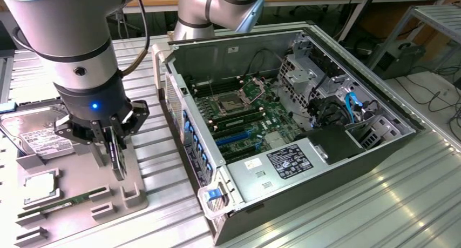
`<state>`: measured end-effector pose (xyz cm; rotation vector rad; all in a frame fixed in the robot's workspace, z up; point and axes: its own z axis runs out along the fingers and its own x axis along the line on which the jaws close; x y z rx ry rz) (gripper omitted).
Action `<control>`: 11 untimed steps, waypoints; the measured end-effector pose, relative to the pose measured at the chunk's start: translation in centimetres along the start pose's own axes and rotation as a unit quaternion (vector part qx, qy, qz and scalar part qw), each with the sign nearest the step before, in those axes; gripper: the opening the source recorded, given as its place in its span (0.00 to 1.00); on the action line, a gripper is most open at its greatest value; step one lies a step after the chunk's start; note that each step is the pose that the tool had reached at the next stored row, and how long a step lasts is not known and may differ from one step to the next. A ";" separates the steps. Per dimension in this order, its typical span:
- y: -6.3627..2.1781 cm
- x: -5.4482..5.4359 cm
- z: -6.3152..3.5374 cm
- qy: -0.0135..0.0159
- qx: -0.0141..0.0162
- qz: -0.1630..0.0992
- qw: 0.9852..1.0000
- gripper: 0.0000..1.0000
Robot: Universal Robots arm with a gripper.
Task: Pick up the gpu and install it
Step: 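Pick up the gpu and move the gpu toward the slot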
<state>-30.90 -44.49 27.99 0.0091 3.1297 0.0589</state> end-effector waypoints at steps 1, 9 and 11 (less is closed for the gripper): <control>0.00 0.0 -0.02 0.000 0.000 0.000 1.000 0.28; 0.01 0.0 -0.22 0.000 0.000 0.000 1.000 0.28; 0.01 0.0 -0.27 0.000 0.000 0.000 1.000 0.28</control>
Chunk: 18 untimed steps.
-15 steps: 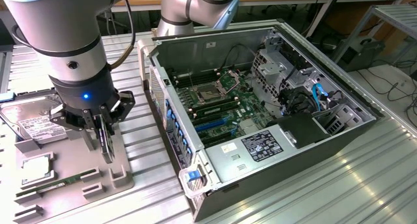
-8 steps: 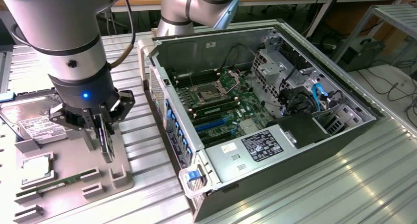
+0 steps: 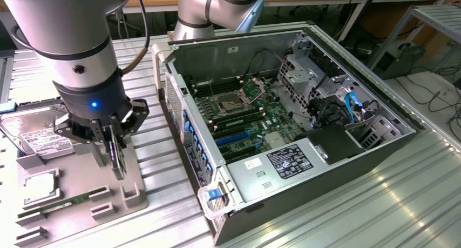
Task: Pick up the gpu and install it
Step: 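Pick up the gpu and move the gpu toward the slot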
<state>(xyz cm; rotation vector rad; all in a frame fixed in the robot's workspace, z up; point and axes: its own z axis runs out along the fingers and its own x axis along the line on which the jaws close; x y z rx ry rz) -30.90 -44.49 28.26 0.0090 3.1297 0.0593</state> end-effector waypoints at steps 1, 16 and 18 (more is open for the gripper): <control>0.00 0.0 -0.04 0.000 0.000 0.000 1.000 0.28; 0.01 0.0 -0.33 0.000 0.000 0.000 1.000 0.28; 0.01 0.0 -0.38 0.000 0.000 0.000 1.000 0.28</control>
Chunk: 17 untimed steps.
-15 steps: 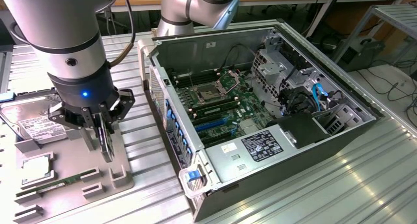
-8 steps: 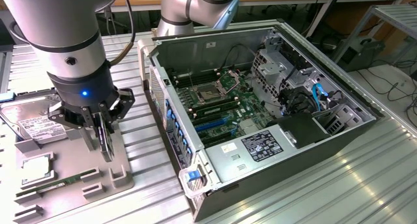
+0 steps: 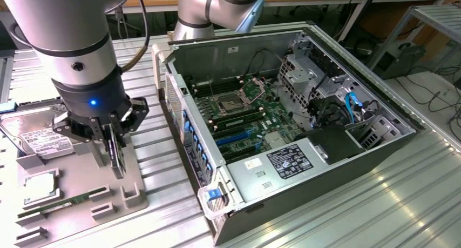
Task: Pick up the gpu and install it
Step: 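Pick up the gpu and move the gpu toward the slot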
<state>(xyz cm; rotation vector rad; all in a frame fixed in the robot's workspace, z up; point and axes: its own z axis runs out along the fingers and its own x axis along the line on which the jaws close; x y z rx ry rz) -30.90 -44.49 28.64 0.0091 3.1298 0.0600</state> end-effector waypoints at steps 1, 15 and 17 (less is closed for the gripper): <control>0.00 0.0 -0.02 0.000 0.000 0.000 1.000 0.28; 0.02 0.0 -0.52 0.000 0.000 0.000 1.000 0.28; 0.02 0.0 -0.57 0.000 0.000 0.000 1.000 0.28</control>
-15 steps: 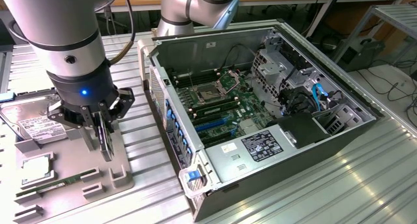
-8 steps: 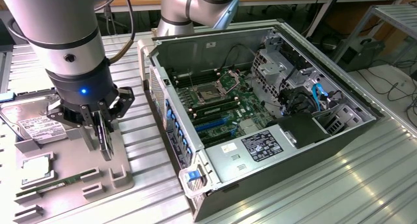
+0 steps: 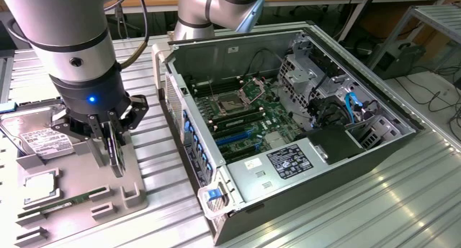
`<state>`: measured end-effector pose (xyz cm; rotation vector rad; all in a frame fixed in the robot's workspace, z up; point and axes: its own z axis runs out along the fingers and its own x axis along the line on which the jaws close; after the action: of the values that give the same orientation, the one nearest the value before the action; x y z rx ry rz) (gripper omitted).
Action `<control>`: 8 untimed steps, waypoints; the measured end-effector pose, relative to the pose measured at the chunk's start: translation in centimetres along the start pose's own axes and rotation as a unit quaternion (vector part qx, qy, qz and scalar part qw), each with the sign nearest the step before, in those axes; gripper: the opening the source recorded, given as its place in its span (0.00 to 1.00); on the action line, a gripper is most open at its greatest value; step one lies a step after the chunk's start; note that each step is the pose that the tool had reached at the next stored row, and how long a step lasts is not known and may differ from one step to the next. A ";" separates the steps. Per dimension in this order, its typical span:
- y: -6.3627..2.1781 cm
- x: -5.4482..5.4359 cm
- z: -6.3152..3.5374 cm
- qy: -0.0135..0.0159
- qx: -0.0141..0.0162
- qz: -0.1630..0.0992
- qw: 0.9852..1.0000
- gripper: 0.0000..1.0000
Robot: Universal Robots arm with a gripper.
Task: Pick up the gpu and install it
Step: 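Pick up the gpu and move the gpu toward the slot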
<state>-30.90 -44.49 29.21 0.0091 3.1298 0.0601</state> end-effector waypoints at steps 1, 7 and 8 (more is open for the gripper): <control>0.00 0.0 -0.01 0.000 0.000 0.000 1.000 0.28; 0.01 0.0 -0.16 0.000 0.000 0.000 1.000 0.28; 0.01 0.0 -0.18 0.000 0.000 0.000 1.000 0.28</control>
<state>-30.90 -44.49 29.39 0.0091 3.1297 0.0601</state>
